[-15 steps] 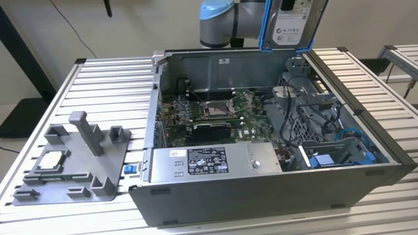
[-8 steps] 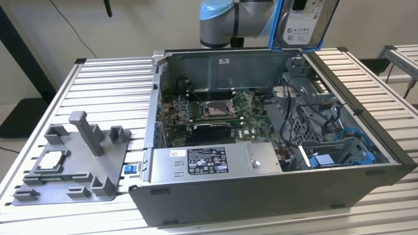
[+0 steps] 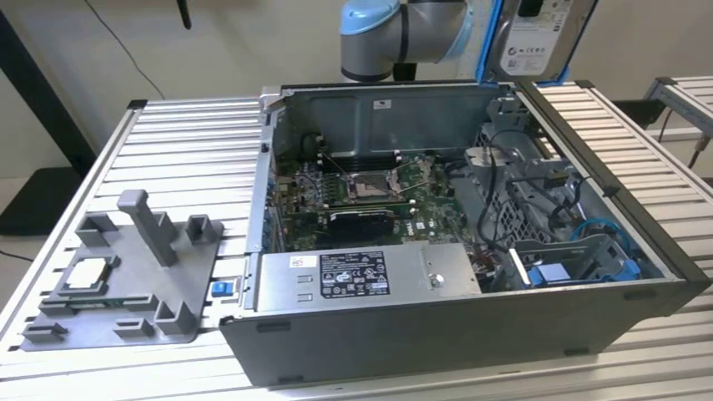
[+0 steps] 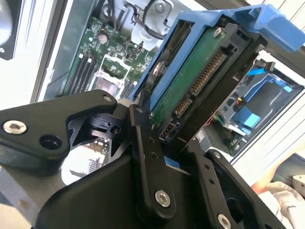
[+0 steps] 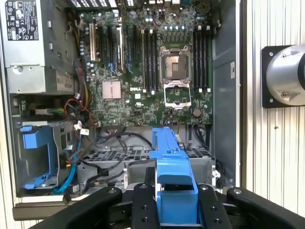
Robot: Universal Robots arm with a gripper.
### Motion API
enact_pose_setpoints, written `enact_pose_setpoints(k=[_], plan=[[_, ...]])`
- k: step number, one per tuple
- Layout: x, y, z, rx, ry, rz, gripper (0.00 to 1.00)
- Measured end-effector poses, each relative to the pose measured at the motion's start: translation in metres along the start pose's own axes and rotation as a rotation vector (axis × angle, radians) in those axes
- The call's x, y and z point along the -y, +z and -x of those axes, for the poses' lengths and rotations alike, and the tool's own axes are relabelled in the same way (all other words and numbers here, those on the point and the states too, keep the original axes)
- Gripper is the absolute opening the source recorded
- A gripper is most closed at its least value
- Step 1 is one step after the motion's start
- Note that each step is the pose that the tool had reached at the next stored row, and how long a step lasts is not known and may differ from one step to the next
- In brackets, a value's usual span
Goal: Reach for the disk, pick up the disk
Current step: 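Pick up the disk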
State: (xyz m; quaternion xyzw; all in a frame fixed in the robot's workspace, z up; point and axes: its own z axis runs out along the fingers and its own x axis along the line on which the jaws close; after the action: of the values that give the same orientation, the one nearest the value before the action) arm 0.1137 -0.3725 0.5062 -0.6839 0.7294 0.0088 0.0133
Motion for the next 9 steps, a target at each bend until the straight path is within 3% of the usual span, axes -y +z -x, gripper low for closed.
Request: enact_pose_setpoints(k=[3, 9], plan=[[0.0056, 0.0001, 0.0004, 0.0, -0.001, -0.0001, 0.0], [0.0061, 0.0001, 0.0004, 0.0, 0.0, 0.0, 0.0]])
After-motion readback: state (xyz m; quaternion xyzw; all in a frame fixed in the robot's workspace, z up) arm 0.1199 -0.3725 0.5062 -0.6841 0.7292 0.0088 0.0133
